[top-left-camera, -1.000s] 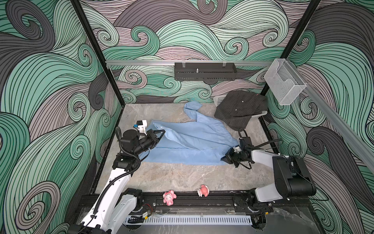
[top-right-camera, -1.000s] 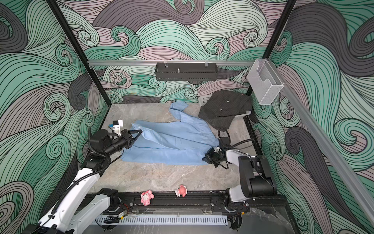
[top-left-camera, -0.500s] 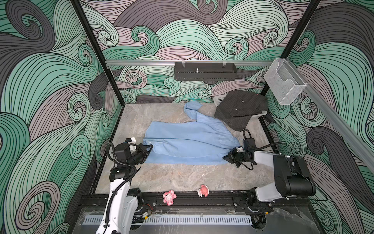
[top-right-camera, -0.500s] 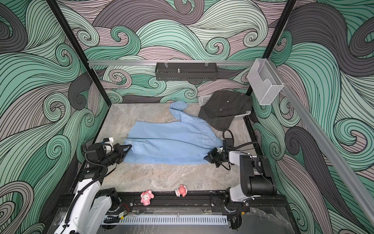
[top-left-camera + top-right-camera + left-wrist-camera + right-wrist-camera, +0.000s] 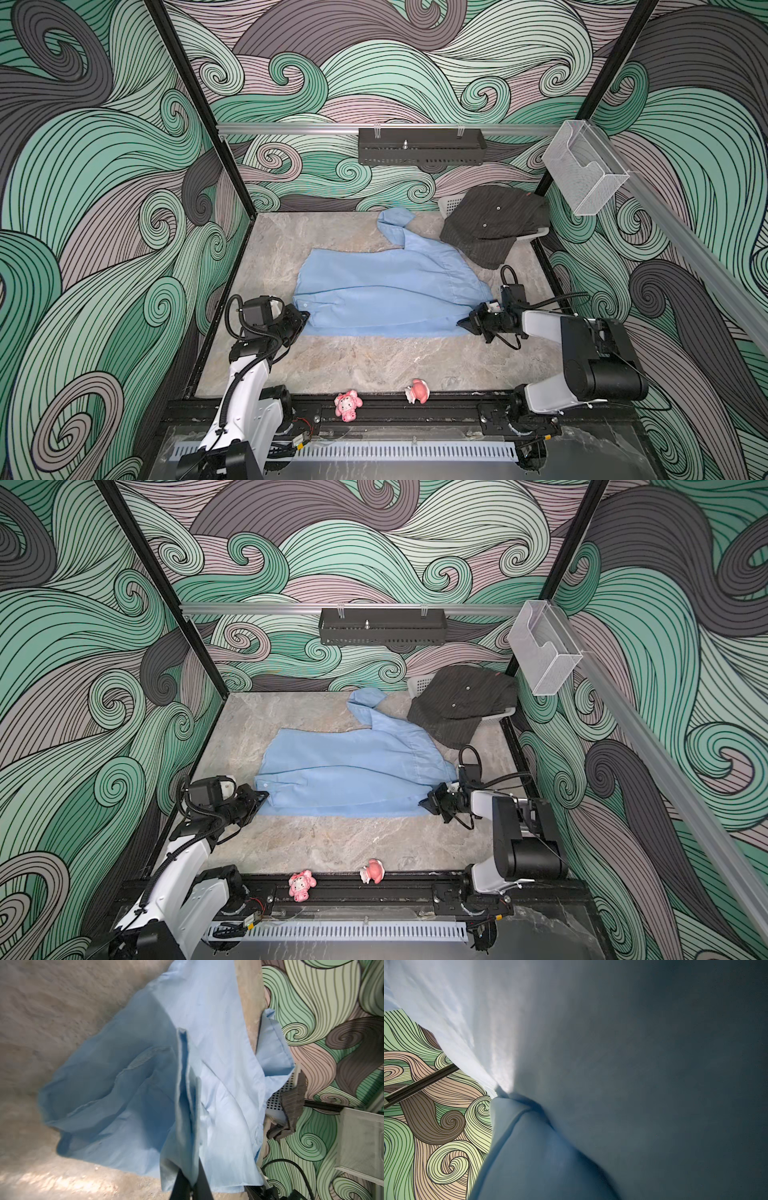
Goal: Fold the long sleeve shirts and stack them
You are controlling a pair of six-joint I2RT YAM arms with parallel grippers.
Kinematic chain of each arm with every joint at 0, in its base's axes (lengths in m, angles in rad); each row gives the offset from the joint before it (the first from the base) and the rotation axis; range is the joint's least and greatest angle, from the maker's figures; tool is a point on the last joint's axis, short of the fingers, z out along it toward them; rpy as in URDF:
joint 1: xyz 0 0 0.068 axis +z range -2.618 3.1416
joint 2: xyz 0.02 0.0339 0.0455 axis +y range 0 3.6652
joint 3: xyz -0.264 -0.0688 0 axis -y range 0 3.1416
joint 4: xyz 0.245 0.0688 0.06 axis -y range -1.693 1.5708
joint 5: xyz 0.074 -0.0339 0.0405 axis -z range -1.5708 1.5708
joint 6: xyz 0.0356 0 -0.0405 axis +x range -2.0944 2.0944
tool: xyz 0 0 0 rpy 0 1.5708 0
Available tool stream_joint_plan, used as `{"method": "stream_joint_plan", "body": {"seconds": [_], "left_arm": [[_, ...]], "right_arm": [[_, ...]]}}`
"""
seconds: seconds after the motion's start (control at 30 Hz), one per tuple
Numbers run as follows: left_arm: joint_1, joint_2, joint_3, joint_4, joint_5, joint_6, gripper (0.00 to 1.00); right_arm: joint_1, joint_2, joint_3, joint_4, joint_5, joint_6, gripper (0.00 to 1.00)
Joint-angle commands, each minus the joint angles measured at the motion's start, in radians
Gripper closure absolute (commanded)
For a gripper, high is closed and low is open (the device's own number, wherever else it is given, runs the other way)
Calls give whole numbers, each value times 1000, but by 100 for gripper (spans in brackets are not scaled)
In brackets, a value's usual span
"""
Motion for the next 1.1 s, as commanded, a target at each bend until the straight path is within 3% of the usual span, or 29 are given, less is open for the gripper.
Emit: {"method": "stream_joint_plan", "body": {"seconds": [0.0,0.47,0.73,0.93,1.07], "left_arm": [[9,6,32,-74,-88,59,100],[9,200,93,-74,-148,117,100],[8,231,121,-62,-171,136,100],[7,269,115,-4,-115,130,100],[-4,304,109,34,-99,116,100]], "right_arm": [[-13,8,-30,-53,83,6,100],[-17,-17,-29,-78,94,-4,100],[-16,-39,-31,-96,82,-18,100],[46,-214,34,-371,56,-114,70],[74,-374,90,-576,75,-185,60]]}}
